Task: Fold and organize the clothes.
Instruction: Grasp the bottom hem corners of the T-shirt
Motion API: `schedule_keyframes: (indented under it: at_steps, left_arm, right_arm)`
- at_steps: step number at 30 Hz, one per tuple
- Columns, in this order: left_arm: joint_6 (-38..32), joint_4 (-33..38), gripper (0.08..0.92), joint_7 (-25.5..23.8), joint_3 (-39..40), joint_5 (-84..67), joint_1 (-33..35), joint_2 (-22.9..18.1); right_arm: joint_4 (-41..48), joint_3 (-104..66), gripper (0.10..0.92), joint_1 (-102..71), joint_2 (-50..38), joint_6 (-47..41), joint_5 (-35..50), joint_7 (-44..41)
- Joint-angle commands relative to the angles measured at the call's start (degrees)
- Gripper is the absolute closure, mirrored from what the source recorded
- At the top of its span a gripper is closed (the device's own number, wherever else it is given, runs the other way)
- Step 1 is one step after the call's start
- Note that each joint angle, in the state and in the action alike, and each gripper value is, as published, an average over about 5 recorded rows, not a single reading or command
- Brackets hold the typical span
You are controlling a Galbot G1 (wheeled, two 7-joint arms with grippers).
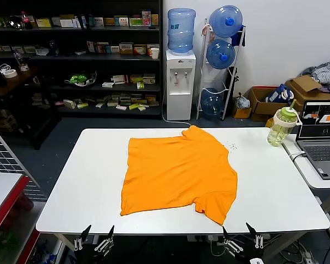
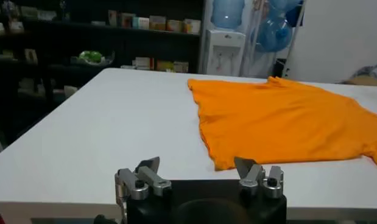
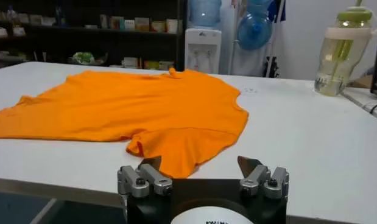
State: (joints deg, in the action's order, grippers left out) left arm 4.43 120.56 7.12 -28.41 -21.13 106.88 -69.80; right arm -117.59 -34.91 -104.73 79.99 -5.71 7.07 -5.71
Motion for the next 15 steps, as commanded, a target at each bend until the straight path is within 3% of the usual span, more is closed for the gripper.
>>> schedule_keyframes:
  at_steps: [1, 7, 15]
  left_arm:
    - [0.4, -1.0, 0.177, 0.2, 1.1, -0.9, -2.4, 1.2]
    - [2.1, -6.9, 0.177, 1.4, 5.5, -2.8, -11.3, 2.5]
    - [3.0, -12.5, 0.177, 1.3, 8.1, -4.1, -17.5, 0.8]
  right_arm:
    - [0.1, 0.4, 0.203, 1.1, -0.1, 0.5, 0.0, 0.7]
    - [4.5, 3.5, 0.203, 9.0, -1.1, -2.1, -0.5, 2.8]
    - [12.1, 7.5, 0.203, 15.2, 0.1, -5.6, -1.6, 4.4]
